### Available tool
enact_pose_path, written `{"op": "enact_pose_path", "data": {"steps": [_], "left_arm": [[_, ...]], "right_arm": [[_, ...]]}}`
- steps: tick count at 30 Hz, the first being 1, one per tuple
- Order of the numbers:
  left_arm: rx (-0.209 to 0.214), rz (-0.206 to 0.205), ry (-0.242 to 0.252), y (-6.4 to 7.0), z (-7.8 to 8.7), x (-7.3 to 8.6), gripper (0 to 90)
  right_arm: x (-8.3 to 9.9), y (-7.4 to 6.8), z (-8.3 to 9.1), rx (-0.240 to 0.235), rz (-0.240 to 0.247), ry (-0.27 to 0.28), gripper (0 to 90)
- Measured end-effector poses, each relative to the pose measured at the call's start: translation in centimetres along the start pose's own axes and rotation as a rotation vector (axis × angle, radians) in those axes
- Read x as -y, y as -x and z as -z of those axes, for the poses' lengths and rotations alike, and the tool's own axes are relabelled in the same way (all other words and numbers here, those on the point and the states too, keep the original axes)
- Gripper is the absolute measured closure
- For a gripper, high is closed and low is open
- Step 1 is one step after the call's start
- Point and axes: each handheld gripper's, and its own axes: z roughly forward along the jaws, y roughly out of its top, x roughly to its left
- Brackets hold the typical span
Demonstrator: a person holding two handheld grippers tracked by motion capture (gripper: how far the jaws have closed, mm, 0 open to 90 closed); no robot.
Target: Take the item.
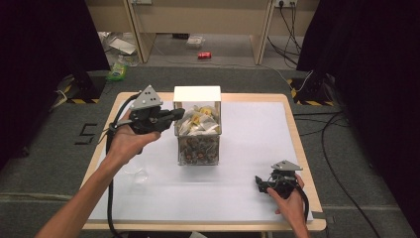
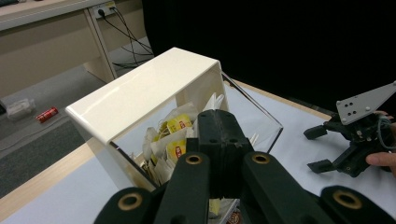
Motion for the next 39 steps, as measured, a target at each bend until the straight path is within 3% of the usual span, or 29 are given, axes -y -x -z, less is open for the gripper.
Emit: {"op": "enact_pose_path", "data": {"steps": [9, 17, 21, 24, 39], "left_arm": [[-0.010, 0.010, 0.017, -1.1, 2.9, 0.8, 89.4], [-0.035, 0.030, 0.023, -2.1, 5.7, 3.2, 89.4], [-0.052, 0.039, 0.017, -2.4, 7.0, 4.9, 89.4], [-0.065, 0.066, 0.009, -2.9, 7.7, 6.9, 89.4], [-0.116, 0.183, 0.013, -4.7, 8.6, 13.5, 89.5]], "right_arm": [[0.0, 0.0, 0.0, 0.000, 0.001, 0.000, 12.3], [0.0, 0.0, 0.0, 0.001, 0.002, 0.000, 12.3], [0.0, 0.0, 0.0, 0.001, 0.001, 0.000, 12.3], [0.0, 0.0, 0.0, 0.001, 0.000, 0.002, 12.3], [0.0, 0.0, 0.0, 0.002, 0.003, 0.002, 12.3]]}}
